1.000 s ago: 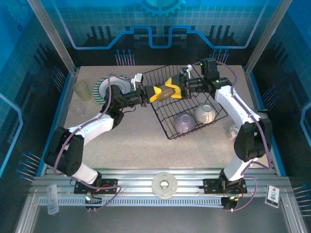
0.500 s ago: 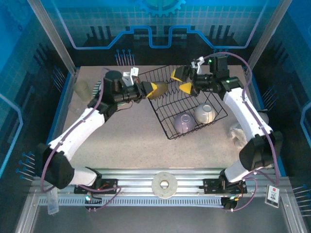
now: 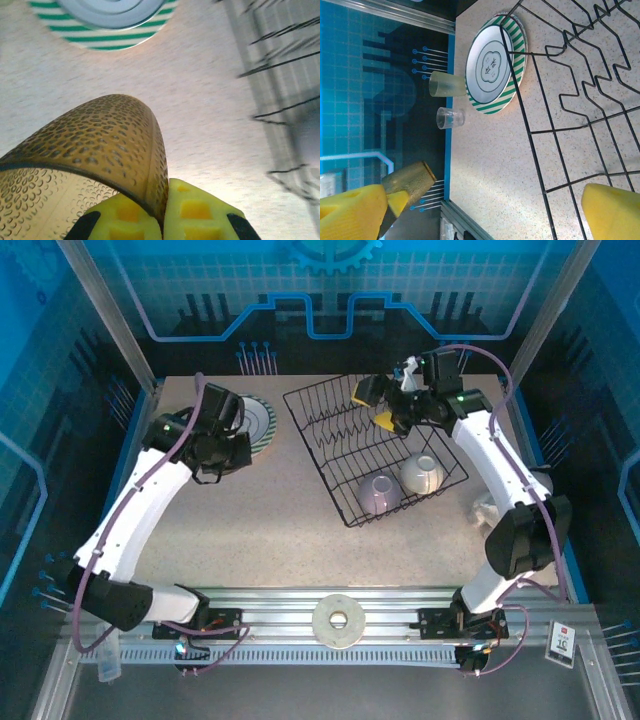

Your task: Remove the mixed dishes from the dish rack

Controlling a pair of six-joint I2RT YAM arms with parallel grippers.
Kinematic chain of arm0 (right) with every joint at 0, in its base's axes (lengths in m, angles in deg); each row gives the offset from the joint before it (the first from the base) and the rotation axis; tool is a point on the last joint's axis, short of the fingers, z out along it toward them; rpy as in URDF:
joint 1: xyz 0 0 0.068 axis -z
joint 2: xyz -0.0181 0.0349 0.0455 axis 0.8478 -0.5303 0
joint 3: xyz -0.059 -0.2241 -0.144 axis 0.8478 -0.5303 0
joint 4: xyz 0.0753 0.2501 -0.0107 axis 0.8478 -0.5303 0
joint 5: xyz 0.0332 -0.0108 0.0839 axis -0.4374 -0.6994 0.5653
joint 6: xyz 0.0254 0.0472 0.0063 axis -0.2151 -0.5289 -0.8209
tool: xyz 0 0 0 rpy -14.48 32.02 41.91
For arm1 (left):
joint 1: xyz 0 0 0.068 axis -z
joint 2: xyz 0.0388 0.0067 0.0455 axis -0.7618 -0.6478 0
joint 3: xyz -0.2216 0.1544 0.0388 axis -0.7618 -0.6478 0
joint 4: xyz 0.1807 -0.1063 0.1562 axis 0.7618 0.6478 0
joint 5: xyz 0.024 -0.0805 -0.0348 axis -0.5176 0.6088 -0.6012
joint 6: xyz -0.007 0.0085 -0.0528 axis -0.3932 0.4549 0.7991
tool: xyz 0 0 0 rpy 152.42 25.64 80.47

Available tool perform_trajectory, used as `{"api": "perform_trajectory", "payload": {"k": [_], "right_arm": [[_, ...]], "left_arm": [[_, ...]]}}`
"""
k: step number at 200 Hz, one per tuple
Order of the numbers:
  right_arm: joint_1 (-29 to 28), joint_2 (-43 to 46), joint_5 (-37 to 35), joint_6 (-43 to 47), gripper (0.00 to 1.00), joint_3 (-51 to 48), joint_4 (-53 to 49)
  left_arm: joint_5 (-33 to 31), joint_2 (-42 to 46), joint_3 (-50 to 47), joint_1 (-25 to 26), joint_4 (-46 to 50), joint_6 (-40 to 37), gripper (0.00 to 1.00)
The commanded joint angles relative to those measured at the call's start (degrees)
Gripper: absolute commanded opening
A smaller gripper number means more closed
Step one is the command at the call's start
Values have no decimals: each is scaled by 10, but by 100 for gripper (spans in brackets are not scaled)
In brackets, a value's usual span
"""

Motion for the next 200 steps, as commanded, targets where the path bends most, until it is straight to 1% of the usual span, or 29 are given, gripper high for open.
{"api": "perform_trajectory", "payload": {"k": [1,17,32,49,77,105,144,164,200], "right_arm": [[-8,-6,-5,29,100,41,-40],[-8,-6,-7,34,100,42,-47],[-9,-1,-9,38,100,37,-51],[-7,12,-13,40,100,23,-49],[0,31,-15,44,100,1,-51],[5,42,-15,50,100,-7,-62],[5,52,-14,51,100,-12,-66],[6,56,-15,59,100,-9,-78],[6,70,-14,61,100,-22,-79]], "left_arm": [[-41,-21,-25,-39,55,-70,0],[-27,-41,-41,-77,37,-87,0],[-25,-67,-48,-96,26,-102,0],[-39,-98,-49,-107,14,-115,0],[-30,-146,-59,-133,-29,-119,0],[-45,-194,-54,-151,-58,-127,0],[-42,-241,-42,-183,-94,-134,0],[-43,-267,-26,-199,-97,-134,0],[-40,-287,-18,-220,-121,-121,0]]}}
